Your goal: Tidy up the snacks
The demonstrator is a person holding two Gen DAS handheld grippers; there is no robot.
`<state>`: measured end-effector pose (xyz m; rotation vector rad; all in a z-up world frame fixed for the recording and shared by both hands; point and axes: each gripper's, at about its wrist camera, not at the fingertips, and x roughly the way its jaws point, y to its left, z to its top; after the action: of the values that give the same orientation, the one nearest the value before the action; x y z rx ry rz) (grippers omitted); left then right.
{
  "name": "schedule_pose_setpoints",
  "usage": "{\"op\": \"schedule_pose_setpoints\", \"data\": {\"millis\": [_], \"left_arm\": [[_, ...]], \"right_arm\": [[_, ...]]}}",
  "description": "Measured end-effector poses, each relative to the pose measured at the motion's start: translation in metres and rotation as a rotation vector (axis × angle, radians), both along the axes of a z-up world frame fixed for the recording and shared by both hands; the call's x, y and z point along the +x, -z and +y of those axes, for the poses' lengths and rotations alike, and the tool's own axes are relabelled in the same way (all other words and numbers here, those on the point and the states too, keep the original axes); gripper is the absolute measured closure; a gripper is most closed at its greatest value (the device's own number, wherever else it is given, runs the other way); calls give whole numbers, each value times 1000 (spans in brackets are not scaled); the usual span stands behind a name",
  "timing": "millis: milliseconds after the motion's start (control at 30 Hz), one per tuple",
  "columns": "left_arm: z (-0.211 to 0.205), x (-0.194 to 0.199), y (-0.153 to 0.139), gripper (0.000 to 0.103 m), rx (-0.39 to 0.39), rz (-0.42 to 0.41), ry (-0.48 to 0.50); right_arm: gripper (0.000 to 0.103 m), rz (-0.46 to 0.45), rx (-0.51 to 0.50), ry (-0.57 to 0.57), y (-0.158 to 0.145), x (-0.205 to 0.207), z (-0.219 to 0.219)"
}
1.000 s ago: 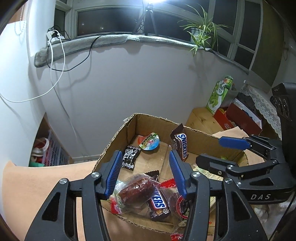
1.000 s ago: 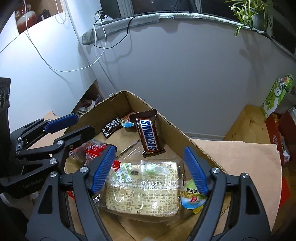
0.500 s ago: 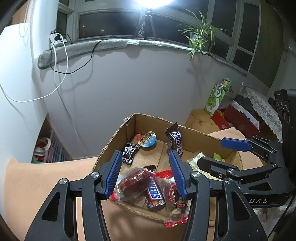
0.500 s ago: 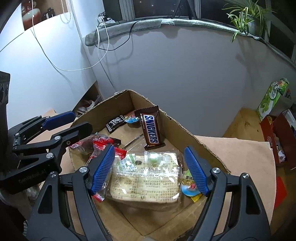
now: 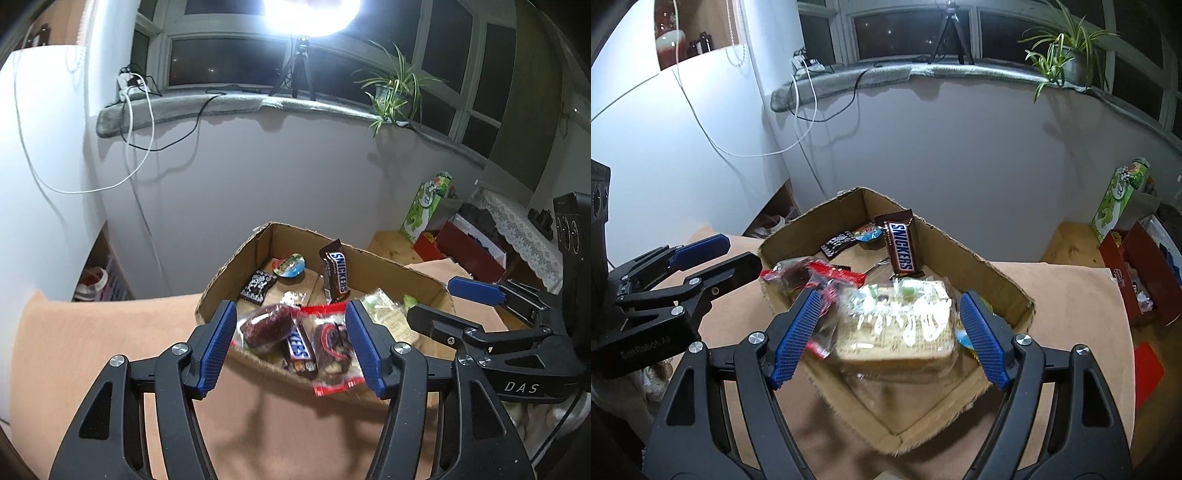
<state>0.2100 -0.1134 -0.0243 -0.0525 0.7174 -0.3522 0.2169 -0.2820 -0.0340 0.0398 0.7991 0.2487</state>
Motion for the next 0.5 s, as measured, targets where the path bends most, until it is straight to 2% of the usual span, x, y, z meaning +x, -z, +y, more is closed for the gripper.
{"op": "schedule_pose_setpoints", "data": {"millis": [167,233,400,467,500], "left_arm": [[7,-23,-5,38,-13,-22,-23],[10,-33,-7,32,-18,-33,-35],[17,-59,-13,31,-39,-57,-66],[19,-68,-15,31,-31,-70,-74],[19,-72,-16,30,-28,-76,-76]], "right_arm": [[18,-39,6,17,-7,-28,1],[18,-56,9,30,-10,-40,0],[18,-70,24,54,-15,-62,-3],[15,-79,16,68,-17,-70,-5],[7,-87,13,78,-18,-75,-6]]}}
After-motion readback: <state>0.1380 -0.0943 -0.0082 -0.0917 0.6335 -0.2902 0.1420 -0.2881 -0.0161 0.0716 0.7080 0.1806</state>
